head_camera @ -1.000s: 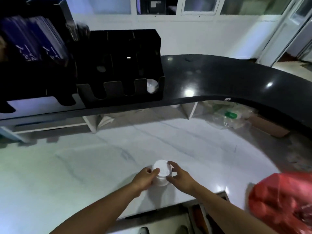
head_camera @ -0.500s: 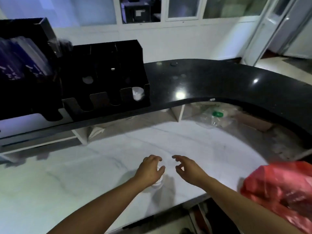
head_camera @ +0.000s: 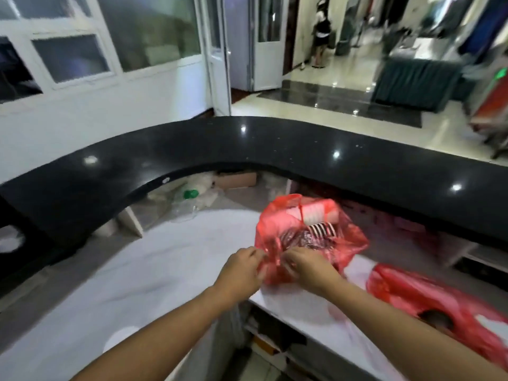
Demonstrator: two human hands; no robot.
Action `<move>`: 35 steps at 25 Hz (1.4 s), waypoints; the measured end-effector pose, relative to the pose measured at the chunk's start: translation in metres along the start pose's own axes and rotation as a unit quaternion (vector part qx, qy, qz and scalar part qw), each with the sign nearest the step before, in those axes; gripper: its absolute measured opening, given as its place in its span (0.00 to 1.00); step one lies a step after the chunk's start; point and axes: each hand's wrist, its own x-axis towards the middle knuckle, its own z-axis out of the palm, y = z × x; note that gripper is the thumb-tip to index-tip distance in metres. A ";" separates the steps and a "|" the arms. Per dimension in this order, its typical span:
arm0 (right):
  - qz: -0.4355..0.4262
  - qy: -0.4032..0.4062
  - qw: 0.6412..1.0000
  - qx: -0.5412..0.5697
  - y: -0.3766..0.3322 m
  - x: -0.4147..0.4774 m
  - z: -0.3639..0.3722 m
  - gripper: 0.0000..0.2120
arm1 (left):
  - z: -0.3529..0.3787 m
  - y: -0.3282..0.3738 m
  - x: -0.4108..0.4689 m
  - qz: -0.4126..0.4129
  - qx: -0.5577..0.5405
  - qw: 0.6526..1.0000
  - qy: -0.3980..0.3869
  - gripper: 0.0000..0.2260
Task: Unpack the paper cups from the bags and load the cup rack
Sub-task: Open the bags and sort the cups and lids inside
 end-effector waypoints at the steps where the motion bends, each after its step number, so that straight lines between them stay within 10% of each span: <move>1: 0.029 0.014 0.999 -0.007 0.029 -0.021 -0.011 0.13 | 0.012 0.026 0.018 0.031 0.009 0.999 -0.002 0.16; 12: 0.222 -0.019 0.962 -0.158 0.300 -0.263 -0.083 0.14 | 0.180 0.313 0.141 0.155 0.043 0.975 -0.156 0.19; 19: 0.434 -0.226 0.872 -0.013 0.302 -0.329 -0.033 0.45 | 0.257 0.340 0.145 0.096 -0.001 0.937 -0.335 0.16; 35: 0.407 -0.183 0.890 0.091 0.299 -0.359 0.009 0.39 | 0.306 0.356 0.156 -0.190 -0.228 0.858 -0.420 0.24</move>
